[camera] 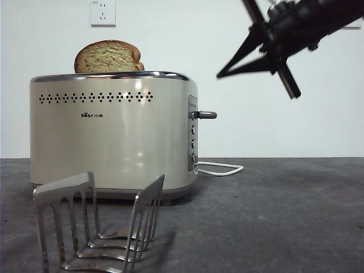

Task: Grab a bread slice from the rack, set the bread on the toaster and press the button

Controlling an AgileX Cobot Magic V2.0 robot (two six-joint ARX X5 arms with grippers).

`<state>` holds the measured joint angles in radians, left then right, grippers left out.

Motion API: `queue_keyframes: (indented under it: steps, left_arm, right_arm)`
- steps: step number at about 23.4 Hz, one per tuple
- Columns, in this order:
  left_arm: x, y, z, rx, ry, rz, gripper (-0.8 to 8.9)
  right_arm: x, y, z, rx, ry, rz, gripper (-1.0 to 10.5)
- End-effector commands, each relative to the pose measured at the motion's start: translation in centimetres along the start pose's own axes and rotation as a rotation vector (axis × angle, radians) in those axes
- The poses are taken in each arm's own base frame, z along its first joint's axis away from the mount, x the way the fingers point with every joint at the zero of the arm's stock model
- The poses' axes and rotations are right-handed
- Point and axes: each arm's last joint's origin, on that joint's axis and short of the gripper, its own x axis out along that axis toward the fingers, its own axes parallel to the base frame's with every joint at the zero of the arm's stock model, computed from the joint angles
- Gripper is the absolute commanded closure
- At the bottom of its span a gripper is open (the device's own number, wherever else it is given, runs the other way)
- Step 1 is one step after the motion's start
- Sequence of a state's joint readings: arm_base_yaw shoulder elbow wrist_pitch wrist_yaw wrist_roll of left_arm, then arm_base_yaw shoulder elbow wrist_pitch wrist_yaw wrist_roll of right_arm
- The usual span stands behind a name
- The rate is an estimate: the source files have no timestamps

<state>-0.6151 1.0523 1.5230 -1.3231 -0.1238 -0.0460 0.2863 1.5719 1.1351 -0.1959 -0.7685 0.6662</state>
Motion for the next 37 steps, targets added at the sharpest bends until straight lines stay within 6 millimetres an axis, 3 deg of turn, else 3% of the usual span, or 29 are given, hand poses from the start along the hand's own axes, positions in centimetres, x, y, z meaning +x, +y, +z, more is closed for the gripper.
queue_keyframes:
  steps: [1, 13, 30, 37]
  left_arm:
    - [-0.9, 0.2, -0.7, -0.021, -0.033, 0.001, 8.21]
    - [-4.0, 0.6, -2.6, -0.13, -0.137, -0.012, 8.21]
    - [-4.2, 0.7, -2.8, -0.127, -0.144, -0.013, 8.21]
    - [-4.2, 0.7, -2.8, -0.12, -0.144, -0.012, 8.21]
  right_arm:
    - [1.0, -0.7, 0.4, -0.017, 0.038, -0.019, 9.5]
    - [4.4, -3.7, 0.3, 0.031, 0.114, -0.064, 9.5]
    - [8.2, -9.8, -1.8, 0.204, 0.253, -0.236, 9.5]
    - [8.1, -10.2, -2.3, 0.22, 0.282, -0.283, 9.5]
